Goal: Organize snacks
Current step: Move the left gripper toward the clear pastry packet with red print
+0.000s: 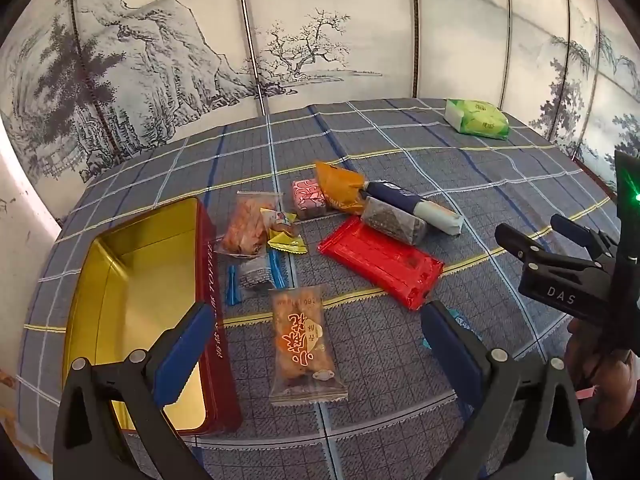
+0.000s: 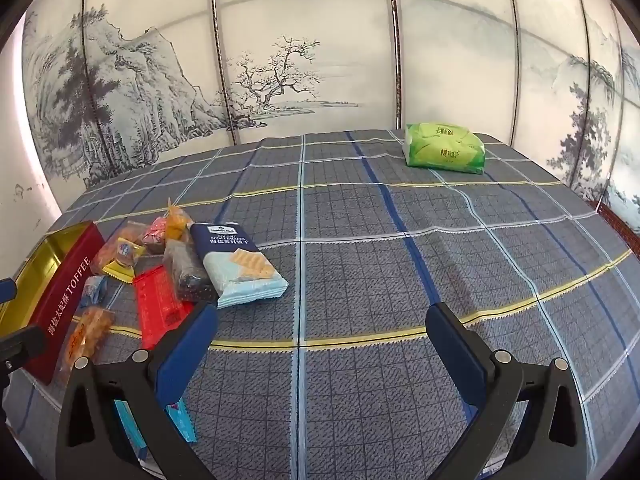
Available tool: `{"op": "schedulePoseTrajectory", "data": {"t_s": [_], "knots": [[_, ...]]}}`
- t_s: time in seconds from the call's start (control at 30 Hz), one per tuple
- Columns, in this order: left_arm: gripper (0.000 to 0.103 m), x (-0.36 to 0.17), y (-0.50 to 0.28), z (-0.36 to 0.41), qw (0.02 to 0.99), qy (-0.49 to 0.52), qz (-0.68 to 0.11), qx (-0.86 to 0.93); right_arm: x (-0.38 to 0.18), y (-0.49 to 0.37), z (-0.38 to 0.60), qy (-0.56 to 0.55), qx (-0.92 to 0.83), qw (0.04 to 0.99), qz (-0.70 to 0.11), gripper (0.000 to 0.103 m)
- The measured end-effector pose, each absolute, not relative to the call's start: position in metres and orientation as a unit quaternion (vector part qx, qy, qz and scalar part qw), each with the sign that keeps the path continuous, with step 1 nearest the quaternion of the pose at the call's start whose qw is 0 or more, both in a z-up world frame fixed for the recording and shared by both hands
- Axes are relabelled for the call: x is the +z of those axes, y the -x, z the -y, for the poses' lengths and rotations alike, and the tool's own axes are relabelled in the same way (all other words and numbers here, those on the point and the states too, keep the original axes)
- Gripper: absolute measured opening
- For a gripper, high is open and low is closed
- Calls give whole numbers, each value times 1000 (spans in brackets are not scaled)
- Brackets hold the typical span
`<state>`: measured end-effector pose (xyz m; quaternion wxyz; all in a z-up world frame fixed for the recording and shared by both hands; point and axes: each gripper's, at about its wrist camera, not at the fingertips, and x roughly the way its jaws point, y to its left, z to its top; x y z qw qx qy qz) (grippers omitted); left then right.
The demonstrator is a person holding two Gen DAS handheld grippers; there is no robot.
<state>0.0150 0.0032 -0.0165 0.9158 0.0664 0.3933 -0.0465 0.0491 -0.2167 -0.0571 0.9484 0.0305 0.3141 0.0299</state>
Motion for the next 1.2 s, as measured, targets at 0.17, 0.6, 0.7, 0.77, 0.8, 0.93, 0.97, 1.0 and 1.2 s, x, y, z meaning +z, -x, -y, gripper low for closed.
{"op": "schedulePoseTrajectory", "data": {"t_s": [0.17,0.6,0.7,0.77,0.8,0.93,0.97,1.0,1.2], "knots": [[102,-16,-16,-1,915,-69,-395,-49,-56,-47,212,-19,29,950,-309,103],[102,-21,-36,-17,860,10,-490,-139,-56,-46,220,-42,33,951,-305,103],[100,-23,-39,-19,856,13,-498,-138,-56,-46,223,-51,36,950,-306,103],[94,-25,-41,-19,855,6,-501,-137,-57,-47,225,-57,39,949,-307,103],[87,-26,-42,-18,853,2,-503,-138,-57,-47,225,-60,41,949,-307,103],[79,-33,-50,-12,842,-16,-520,-141,-57,-47,227,-64,43,949,-307,103],[79,-34,-52,-11,841,-19,-521,-142,-57,-47,227,-65,43,949,-306,103],[78,-36,-54,-10,839,-20,-523,-146,-57,-47,228,-68,44,949,-305,103],[77,-43,-65,-13,837,-28,-529,-137,-59,-47,230,-79,48,947,-306,103]]}}
